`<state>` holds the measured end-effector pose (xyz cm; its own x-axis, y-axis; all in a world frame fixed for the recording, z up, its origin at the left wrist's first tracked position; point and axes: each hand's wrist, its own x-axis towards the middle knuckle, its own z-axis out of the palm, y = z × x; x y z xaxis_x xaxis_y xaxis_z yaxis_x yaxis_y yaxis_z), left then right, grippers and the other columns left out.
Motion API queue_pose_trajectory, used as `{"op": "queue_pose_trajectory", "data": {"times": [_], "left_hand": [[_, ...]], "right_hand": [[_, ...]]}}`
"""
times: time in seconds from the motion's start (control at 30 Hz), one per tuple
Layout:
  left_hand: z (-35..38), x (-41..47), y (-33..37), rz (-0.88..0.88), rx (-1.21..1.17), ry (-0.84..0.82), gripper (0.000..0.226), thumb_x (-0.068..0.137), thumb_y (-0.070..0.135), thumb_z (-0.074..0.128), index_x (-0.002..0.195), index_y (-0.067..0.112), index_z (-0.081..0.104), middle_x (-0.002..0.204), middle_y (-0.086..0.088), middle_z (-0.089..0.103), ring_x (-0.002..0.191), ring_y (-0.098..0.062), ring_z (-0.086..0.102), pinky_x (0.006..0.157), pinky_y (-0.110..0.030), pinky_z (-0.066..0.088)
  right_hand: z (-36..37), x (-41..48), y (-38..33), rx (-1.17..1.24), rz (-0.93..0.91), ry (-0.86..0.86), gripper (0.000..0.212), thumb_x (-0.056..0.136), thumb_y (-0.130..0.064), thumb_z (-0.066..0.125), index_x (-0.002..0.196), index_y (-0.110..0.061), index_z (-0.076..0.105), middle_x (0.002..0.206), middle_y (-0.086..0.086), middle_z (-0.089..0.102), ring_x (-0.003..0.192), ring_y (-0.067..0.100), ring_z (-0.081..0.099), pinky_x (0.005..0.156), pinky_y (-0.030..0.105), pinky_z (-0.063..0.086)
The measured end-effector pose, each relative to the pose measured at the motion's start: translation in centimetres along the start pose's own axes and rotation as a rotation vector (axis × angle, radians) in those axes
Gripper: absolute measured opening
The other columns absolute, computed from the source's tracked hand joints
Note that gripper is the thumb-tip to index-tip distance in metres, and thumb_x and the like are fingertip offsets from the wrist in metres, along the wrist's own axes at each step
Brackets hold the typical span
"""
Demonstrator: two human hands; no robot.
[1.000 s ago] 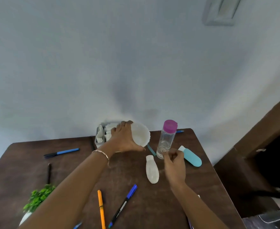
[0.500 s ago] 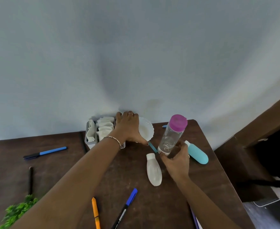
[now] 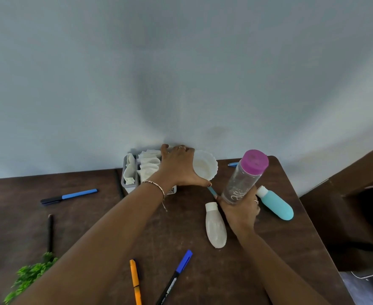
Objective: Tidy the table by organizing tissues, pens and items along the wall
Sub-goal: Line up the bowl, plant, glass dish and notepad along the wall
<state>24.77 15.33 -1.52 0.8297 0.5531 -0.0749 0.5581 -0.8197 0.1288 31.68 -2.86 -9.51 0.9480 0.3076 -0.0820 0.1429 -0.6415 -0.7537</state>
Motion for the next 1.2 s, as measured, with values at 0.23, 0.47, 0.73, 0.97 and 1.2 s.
{"op": "queue_pose_trajectory", "data": {"times": [0.23,0.47,0.73,0.97,1.2], "left_hand": [[0.2,-0.3,-0.3,-0.012,-0.030,0.007,0.104,0.040,0.088,0.059,0.122,0.025,0.050,0.123,0.004,0.058,0.119,-0.017,0.051,0.108,-0.051,0.016],[0.0,-0.3,-0.2,-0.006,-0.012,-0.024,0.108,0.042,0.088,0.060,0.127,0.023,0.048,0.128,0.003,0.056,0.123,-0.017,0.048,0.110,-0.052,0.012],[0.5,-0.5,0.2,0.016,0.029,-0.020,0.103,0.044,0.086,0.061,0.124,0.021,0.051,0.124,0.001,0.058,0.118,-0.019,0.052,0.106,-0.050,0.016],[1.9,-0.8,1.0,0.017,0.091,0.041,0.097,0.050,0.082,0.062,0.118,0.013,0.052,0.114,-0.002,0.062,0.108,-0.021,0.057,0.111,-0.050,0.014],[2.4,-0.9,1.4,-0.011,0.065,0.072,0.098,0.050,0.083,0.062,0.118,0.012,0.051,0.115,-0.002,0.062,0.107,-0.022,0.058,0.111,-0.050,0.013]], "right_hand": [[0.2,0.4,0.1,-0.057,0.044,0.024,0.087,0.064,-0.042,0.084,0.132,-0.016,0.037,0.128,0.007,0.055,0.124,0.028,0.047,0.109,0.047,0.029],[-0.3,0.4,0.8,-0.067,0.059,0.018,0.073,0.064,-0.045,0.083,0.122,-0.019,0.048,0.118,0.002,0.060,0.120,0.026,0.050,0.106,0.048,0.033],[-2.0,-0.6,2.4,-0.079,0.062,0.015,0.074,0.062,-0.045,0.084,0.122,-0.017,0.049,0.118,0.002,0.061,0.119,0.026,0.051,0.106,0.048,0.036],[-2.0,-0.7,2.6,-0.084,0.051,0.019,0.078,0.062,-0.047,0.084,0.124,-0.017,0.048,0.119,0.003,0.061,0.119,0.026,0.052,0.106,0.049,0.038],[-1.9,-0.8,2.7,-0.063,0.049,0.022,0.079,0.062,-0.045,0.084,0.125,-0.017,0.047,0.120,0.003,0.060,0.119,0.026,0.052,0.105,0.047,0.039]]}}
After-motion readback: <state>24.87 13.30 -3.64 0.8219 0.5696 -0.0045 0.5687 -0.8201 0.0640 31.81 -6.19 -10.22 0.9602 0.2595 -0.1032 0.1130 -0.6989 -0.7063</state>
